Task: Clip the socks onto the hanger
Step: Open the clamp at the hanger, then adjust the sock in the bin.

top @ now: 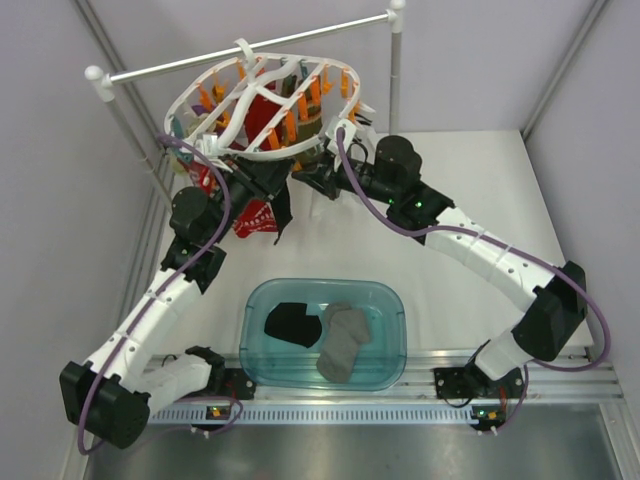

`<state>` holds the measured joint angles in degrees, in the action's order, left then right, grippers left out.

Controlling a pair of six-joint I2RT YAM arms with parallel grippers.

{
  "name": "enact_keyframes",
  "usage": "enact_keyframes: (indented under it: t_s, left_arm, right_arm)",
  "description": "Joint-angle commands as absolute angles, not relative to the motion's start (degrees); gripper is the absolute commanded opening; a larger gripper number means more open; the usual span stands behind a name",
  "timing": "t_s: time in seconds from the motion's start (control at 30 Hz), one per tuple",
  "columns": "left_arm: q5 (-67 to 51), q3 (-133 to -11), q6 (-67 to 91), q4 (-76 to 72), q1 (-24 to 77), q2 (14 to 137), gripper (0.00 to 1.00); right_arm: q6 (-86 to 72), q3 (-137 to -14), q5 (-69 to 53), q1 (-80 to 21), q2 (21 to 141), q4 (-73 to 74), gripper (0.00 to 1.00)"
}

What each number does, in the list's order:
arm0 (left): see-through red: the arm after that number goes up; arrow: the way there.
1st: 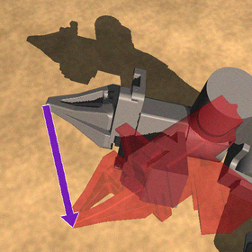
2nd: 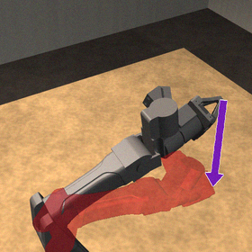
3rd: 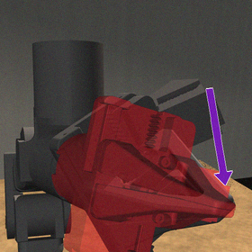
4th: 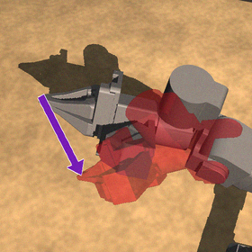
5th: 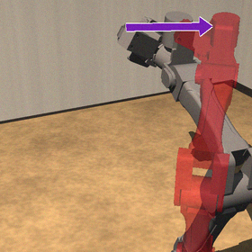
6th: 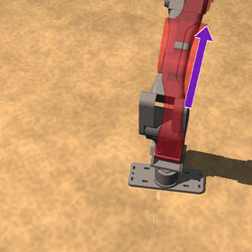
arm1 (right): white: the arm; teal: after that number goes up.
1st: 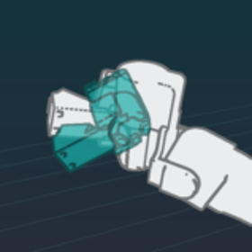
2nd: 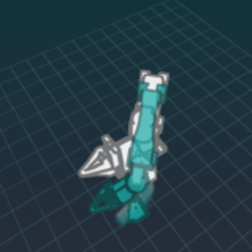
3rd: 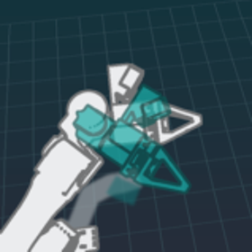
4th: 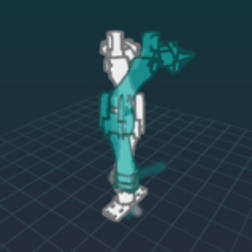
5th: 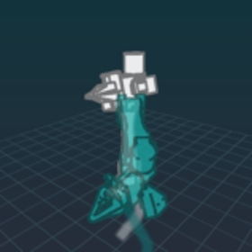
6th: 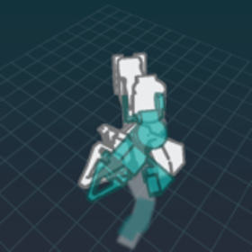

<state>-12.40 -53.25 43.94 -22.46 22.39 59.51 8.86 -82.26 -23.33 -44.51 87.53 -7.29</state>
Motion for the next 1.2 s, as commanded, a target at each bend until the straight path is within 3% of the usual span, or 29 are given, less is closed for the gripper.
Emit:
enact_keyframes:
  t_s: [0.0, 0.13, 0.17, 0.27, 0.33, 0.37, 0.53, 0.6, 0.67, 0.87, 1.07, 1.17]
  left_arm:
    - [-8.09, -56.07, 45.00, -26.54, 21.80, 59.86, 0.24]
    - [-8.09, -55.72, 45.17, -25.67, 21.80, 59.68, 0.01]
    - [-8.00, -55.64, 45.18, -25.14, 21.80, 59.68, 0.00]
    - [-7.91, -55.46, 45.53, -24.53, 21.80, 59.59, 0.00]
    - [-8.00, -55.37, 45.70, -24.35, 21.80, 59.59, 0.00]
    - [-8.00, -55.37, 45.62, -24.26, 21.80, 59.59, 0.00]
    - [-8.09, -55.37, 45.35, -23.91, 21.80, 59.77, 0.00]
    - [-8.09, -55.28, 45.18, -23.56, 21.71, 59.77, 0.00]
    - [-8.26, -55.20, 45.00, -23.47, 21.80, 59.85, 0.00]
    - [-8.09, -54.67, 44.47, -22.94, 21.80, 59.85, 0.00]
    - [-8.09, -54.58, 44.56, -23.11, 21.80, 59.94, 0.00]
    - [-8.09, -54.49, 44.56, -23.03, 21.80, 59.94, 0.00]
  right_arm:
    - [9.23, -83.32, -28.12, -46.67, 86.40, -7.65, 0.00]
    - [9.40, -83.23, -28.13, -46.67, 86.40, -6.60, 0.01]
    - [9.49, -83.32, -28.13, -46.67, 86.22, -6.33, 0.10]
    - [9.58, -83.23, -27.60, -46.76, 85.78, -5.28, 0.36]
    - [9.84, -83.06, -27.16, -46.67, 85.43, -4.23, 0.44]
    - [10.02, -82.71, -26.81, -46.67, 84.91, -3.78, 0.53]
    - [10.28, -80.69, -26.45, -45.79, 81.49, 2.00, 0.68]
    - [12.72, -78.32, -28.46, -45.44, 79.90, 4.47, 0.79]
    - [14.76, -75.07, -30.14, -45.44, 77.70, 8.15, 0.97]
    - [21.87, -66.80, -34.71, -45.96, 76.55, 15.97, 0.97]
    - [26.71, -66.97, -29.82, -54.20, 83.48, 20.91, 0.76]
    - [26.72, -67.76, -27.87, -59.04, 88.58, 22.06, 0.59]
